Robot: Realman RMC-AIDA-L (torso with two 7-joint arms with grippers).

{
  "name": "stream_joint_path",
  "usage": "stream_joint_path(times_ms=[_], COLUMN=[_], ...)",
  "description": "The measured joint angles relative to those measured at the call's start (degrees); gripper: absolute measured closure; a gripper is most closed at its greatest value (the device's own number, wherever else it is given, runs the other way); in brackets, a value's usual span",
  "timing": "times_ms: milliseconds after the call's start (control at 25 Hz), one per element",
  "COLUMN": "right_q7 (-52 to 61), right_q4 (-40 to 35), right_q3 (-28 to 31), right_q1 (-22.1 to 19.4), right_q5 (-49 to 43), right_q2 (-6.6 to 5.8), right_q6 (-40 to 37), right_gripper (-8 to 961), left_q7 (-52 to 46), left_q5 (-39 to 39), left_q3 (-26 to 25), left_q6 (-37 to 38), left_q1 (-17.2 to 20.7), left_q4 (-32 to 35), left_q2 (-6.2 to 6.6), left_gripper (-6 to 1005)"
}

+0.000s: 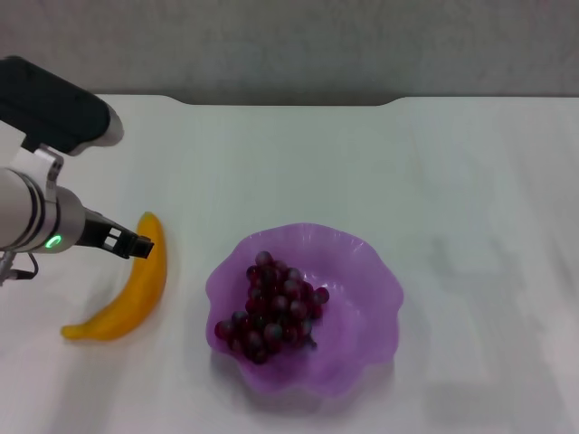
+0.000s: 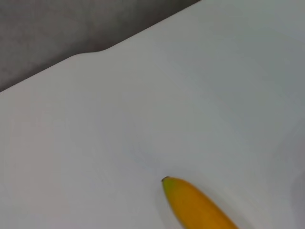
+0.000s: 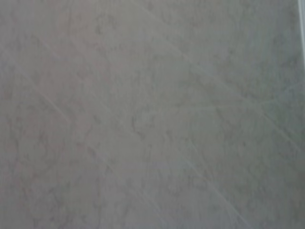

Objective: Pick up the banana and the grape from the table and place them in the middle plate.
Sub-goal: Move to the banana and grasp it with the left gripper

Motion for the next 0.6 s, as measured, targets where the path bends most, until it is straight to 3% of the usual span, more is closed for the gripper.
stream_joint_path(times_ms=[240,600], right_q7=[0.0,0.1], right_q4=[0.0,0.4], right_q3=[-0.1,-0.1], right_q1=[0.1,0.3], right_q5=[0.0,0.2], right_q2=[0.0,0.09], right_q6=[0.0,0.0], right_gripper=[67,68], left_q7=[-0.1,-0.2], left_q5=[0.8,-1.5], left_q3=[2.2,3.7], left_q6=[-0.2,1.4], left_q1=[-1.9,-2.6], left_q4=[3.9,4.4], left_q2=[-1.15,-1.49], left_gripper=[218,220])
